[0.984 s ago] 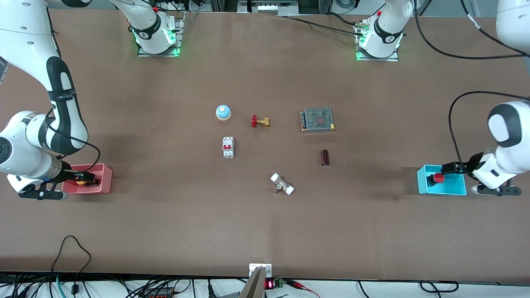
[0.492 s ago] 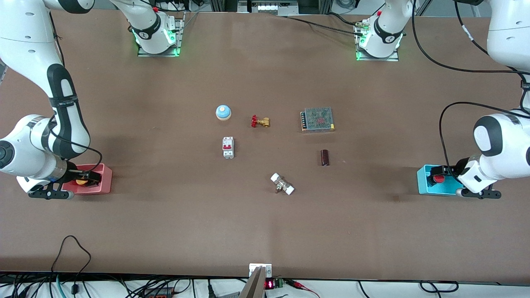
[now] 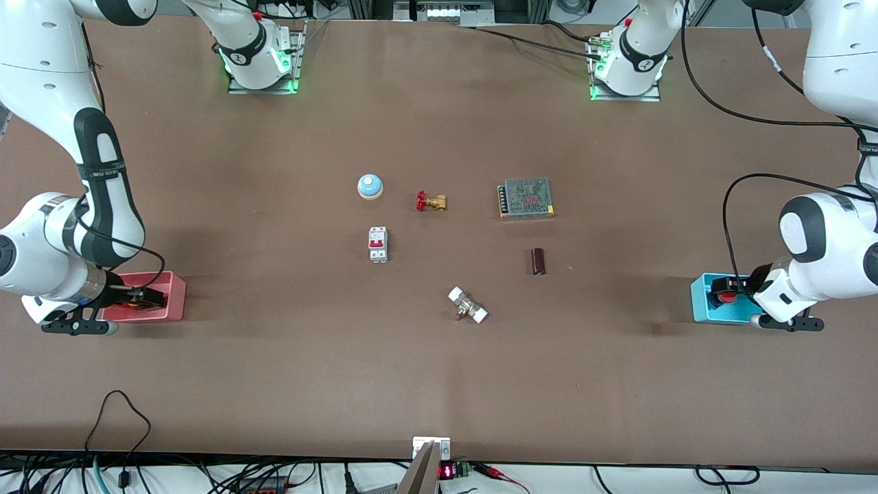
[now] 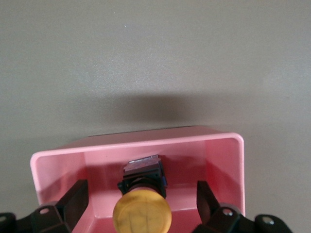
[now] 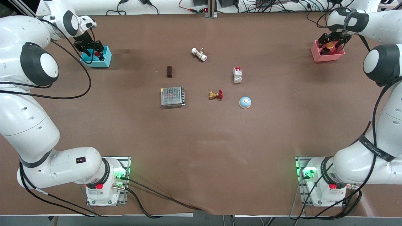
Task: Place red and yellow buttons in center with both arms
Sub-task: 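Close the right gripper on the yellow button while the left gripper grips the red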
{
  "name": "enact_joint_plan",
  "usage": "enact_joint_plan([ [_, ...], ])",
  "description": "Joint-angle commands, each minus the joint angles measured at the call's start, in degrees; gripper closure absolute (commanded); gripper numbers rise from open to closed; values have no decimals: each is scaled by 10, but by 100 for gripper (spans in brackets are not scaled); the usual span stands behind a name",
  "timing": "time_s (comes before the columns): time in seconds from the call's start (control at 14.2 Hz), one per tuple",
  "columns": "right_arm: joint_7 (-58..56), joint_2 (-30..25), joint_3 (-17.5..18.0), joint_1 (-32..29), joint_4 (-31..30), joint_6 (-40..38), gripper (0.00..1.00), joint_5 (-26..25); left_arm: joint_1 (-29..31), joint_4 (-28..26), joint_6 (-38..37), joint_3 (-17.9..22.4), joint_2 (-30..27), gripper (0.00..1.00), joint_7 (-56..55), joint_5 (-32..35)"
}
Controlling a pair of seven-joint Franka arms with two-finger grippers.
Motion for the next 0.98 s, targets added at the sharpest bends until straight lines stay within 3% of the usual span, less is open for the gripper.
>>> enact_joint_plan([
  [0.0,-15,10,7,-12,12,-2,13,13,-5,13,-1,0,4,36,-13,3],
  [0.21,-16,10,7,-13,12,-2,23,13,-5,14,0,0,4,49,-14,2],
  [0.42,-27,9,7,-13,11,-8,46,11,-4,14,1,0,3,65,-15,2],
  [0.63,-29,5,7,-12,12,-14,62,9,-2,13,-1,0,-10,73,-15,5],
  [0.91,-37,-12,8,-9,20,-39,65,8,0,11,-6,1,-60,77,-18,7],
])
